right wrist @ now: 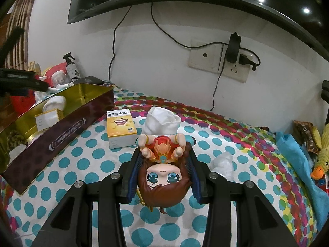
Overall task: Organize objects
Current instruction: 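Carry the white sock into the gold tin and open the left tool, then carry the figurine into the gold tin and open the right tool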
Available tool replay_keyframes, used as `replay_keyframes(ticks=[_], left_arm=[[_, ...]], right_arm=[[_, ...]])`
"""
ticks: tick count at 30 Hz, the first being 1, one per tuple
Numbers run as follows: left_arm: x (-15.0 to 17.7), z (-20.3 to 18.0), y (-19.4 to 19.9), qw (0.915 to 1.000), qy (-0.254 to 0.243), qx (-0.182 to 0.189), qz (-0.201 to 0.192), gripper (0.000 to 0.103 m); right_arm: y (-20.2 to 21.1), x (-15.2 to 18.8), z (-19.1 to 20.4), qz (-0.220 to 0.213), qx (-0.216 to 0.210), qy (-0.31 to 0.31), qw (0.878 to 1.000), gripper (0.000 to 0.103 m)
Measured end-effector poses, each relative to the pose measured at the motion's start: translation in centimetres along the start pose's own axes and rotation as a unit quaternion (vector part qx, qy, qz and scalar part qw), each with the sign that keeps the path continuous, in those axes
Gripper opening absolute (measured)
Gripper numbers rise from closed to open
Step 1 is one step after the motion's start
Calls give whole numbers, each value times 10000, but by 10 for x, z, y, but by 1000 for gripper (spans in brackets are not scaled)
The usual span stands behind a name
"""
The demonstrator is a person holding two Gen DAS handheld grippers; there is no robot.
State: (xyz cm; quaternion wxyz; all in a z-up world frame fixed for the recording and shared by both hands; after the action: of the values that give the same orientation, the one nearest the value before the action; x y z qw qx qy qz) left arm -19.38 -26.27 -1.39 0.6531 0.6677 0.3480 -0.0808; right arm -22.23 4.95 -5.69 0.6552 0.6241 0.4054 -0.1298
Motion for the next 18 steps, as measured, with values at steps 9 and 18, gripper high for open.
replay_keyframes(ticks=[9, 18], left_arm=[[98, 16, 42, 9990, -278, 20, -344, 96], [111, 38, 43, 9983, -224, -244, -473, 96]], right_arm=[[-2, -4, 14, 25, -190, 30, 9998, 40], [19, -61, 135, -284, -1066, 835, 9904, 40]])
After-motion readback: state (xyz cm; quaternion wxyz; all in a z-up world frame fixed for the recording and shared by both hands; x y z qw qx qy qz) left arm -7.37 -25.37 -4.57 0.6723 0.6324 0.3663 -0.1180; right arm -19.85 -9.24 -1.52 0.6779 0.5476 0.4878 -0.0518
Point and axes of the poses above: each gripper's, at about its wrist camera, not at the fingertips, and y roughly against the way its jaws point, z to its left, x to its underside, the point moved 7 cm from there along -y, roughly the way its jaws point, and after that the axes turned 13 degrees about z, right-handed, at the moved point
